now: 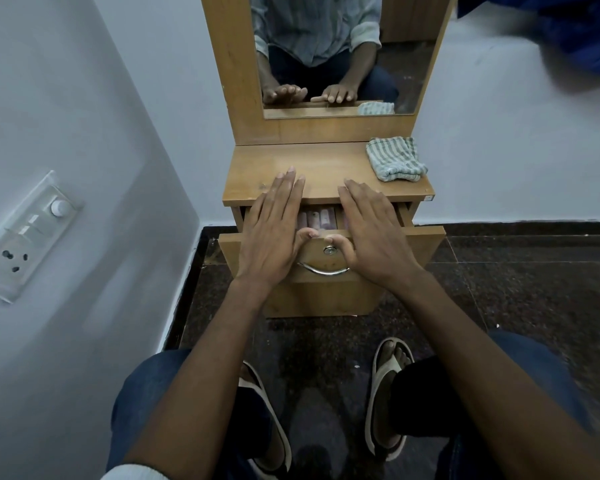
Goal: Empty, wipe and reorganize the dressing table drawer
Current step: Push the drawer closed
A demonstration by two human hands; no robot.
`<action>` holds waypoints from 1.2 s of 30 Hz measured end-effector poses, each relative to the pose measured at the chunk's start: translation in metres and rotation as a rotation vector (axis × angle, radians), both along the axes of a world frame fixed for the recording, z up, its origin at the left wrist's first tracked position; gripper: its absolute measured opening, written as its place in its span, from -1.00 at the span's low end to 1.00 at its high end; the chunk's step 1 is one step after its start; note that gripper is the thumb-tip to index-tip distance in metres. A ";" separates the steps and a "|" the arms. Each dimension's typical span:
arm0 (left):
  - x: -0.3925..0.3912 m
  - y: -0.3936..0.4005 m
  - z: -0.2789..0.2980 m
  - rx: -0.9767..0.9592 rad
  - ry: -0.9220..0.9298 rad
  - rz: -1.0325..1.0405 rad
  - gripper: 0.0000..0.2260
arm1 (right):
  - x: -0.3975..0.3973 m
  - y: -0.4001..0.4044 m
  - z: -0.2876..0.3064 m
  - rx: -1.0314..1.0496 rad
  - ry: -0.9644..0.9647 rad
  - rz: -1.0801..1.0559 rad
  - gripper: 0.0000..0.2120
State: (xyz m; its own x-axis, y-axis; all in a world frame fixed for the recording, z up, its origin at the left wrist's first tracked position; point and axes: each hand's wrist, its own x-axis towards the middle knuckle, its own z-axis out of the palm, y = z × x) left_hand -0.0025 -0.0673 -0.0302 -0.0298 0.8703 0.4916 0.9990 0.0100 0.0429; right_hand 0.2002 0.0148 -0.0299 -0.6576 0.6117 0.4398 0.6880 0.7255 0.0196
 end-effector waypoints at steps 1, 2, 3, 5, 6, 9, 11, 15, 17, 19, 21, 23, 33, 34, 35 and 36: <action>-0.002 0.002 0.001 -0.010 -0.006 -0.017 -0.20 | -0.002 0.000 -0.002 0.027 -0.016 -0.007 -0.24; -0.004 0.004 0.002 -0.020 -0.015 -0.034 -0.18 | -0.004 0.000 -0.004 0.054 -0.029 -0.014 -0.27; -0.006 0.007 0.003 -0.029 -0.026 -0.045 -0.18 | -0.006 0.000 -0.006 0.072 -0.039 -0.024 -0.29; -0.008 0.011 0.005 -0.036 -0.034 -0.048 -0.19 | -0.011 0.003 -0.009 0.084 -0.039 -0.047 -0.32; -0.008 0.013 0.006 -0.035 -0.031 -0.046 -0.21 | -0.013 0.004 -0.010 0.081 -0.033 -0.058 -0.32; -0.006 0.020 0.007 -0.036 -0.041 -0.056 -0.25 | -0.020 0.011 -0.011 0.065 0.011 -0.056 -0.33; -0.006 0.023 0.008 -0.013 -0.055 -0.044 -0.23 | -0.024 0.015 -0.011 0.057 0.038 -0.047 -0.35; -0.001 0.034 0.007 0.045 -0.059 0.002 -0.30 | -0.034 0.026 -0.012 0.056 0.052 -0.042 -0.38; 0.001 0.038 0.005 0.074 -0.074 0.014 -0.36 | -0.036 0.030 -0.012 0.068 0.029 -0.046 -0.37; 0.001 0.042 0.004 0.117 -0.082 0.022 -0.39 | -0.039 0.032 -0.013 0.092 0.020 -0.058 -0.34; 0.001 0.046 0.002 0.148 -0.083 0.012 -0.36 | -0.041 0.034 -0.014 0.125 0.028 -0.082 -0.33; 0.002 0.048 0.000 0.158 -0.083 0.002 -0.27 | -0.044 0.037 -0.012 0.154 0.055 -0.106 -0.31; 0.003 0.055 -0.003 0.131 -0.118 0.070 -0.09 | -0.050 0.033 -0.003 0.215 0.132 -0.130 -0.33; 0.004 0.054 -0.003 0.127 -0.121 0.078 -0.10 | -0.051 0.032 -0.003 0.207 0.136 -0.135 -0.33; 0.005 0.053 -0.004 0.124 -0.126 0.089 -0.12 | -0.051 0.032 -0.003 0.197 0.135 -0.144 -0.33; 0.007 0.050 -0.004 0.122 -0.138 0.103 -0.15 | -0.050 0.030 -0.004 0.183 0.130 -0.155 -0.34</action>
